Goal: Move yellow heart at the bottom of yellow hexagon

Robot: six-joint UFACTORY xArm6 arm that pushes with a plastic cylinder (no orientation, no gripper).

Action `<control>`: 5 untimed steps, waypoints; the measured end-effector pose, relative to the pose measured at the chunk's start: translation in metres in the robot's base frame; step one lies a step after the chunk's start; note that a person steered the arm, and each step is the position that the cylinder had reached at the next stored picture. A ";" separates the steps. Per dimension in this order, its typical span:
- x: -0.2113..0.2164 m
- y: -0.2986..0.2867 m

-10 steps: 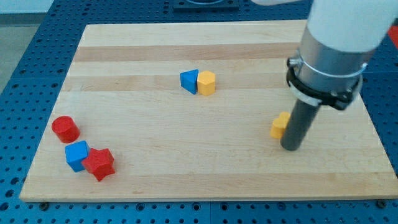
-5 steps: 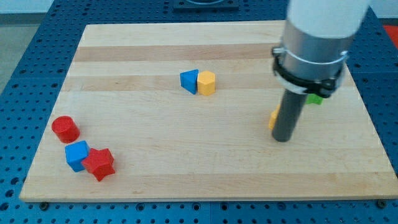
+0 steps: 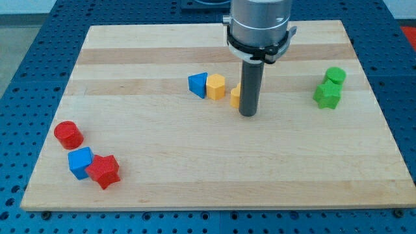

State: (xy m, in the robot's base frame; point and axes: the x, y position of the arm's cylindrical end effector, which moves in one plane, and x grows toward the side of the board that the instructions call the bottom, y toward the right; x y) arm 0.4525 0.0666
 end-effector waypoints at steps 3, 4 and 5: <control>-0.038 0.036; -0.038 0.013; -0.037 -0.011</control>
